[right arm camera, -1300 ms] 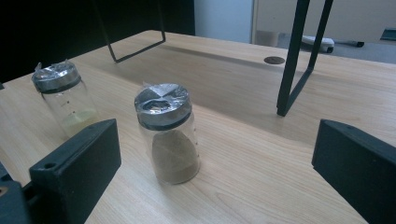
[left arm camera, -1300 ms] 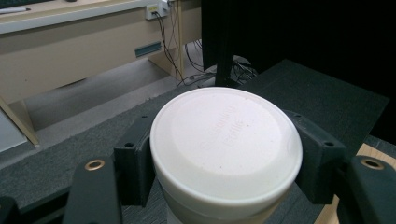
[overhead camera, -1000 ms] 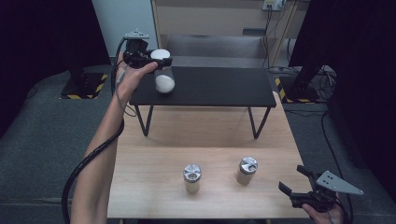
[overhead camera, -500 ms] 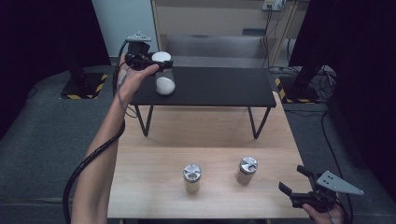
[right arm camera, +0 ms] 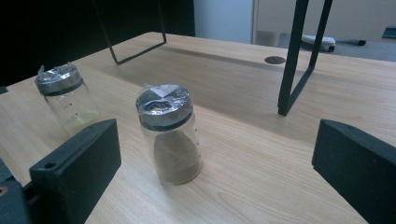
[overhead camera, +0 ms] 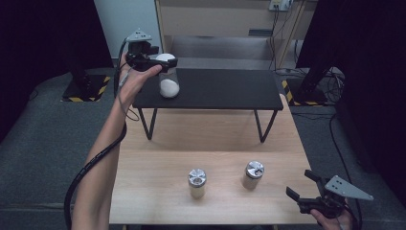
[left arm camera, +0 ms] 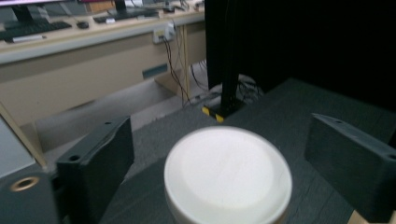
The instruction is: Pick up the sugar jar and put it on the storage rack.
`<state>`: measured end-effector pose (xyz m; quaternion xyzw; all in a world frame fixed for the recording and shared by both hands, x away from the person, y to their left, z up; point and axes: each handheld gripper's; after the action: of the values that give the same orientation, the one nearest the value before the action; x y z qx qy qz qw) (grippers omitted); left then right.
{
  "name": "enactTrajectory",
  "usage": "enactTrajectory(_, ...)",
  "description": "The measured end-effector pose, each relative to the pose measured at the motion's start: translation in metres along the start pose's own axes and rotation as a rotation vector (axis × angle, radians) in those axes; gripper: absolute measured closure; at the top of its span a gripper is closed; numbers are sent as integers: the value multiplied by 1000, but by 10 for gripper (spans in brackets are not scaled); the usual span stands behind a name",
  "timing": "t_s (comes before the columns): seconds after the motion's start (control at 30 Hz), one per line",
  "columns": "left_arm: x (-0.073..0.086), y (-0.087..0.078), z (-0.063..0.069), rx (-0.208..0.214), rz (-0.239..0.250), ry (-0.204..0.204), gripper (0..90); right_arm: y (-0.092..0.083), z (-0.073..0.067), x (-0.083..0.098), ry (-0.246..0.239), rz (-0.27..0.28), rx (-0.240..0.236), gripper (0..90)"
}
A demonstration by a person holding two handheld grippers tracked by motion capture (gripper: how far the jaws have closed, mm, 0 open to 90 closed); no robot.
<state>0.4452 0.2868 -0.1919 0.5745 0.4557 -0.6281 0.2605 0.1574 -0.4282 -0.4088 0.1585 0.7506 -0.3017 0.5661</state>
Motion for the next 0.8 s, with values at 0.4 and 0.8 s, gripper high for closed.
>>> enactTrajectory(0.4, -18, -20, 1, 34, 81, 0, 8, 0, -1, 0, -2, 0, 2, 18)
enactTrajectory(0.8, -32, -36, 12, 99, 133, 35, 9, 0, -1, 0, -4, 1, -1, 18)
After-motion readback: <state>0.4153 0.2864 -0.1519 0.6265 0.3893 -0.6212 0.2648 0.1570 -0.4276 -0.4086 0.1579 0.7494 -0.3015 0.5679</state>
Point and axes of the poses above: each handheld gripper's, and its own axes: y roughly forward along the jaws, x roughly out of its underside, z roughly to its right, and after that the axes turned 13 degrees about -x, right-handed
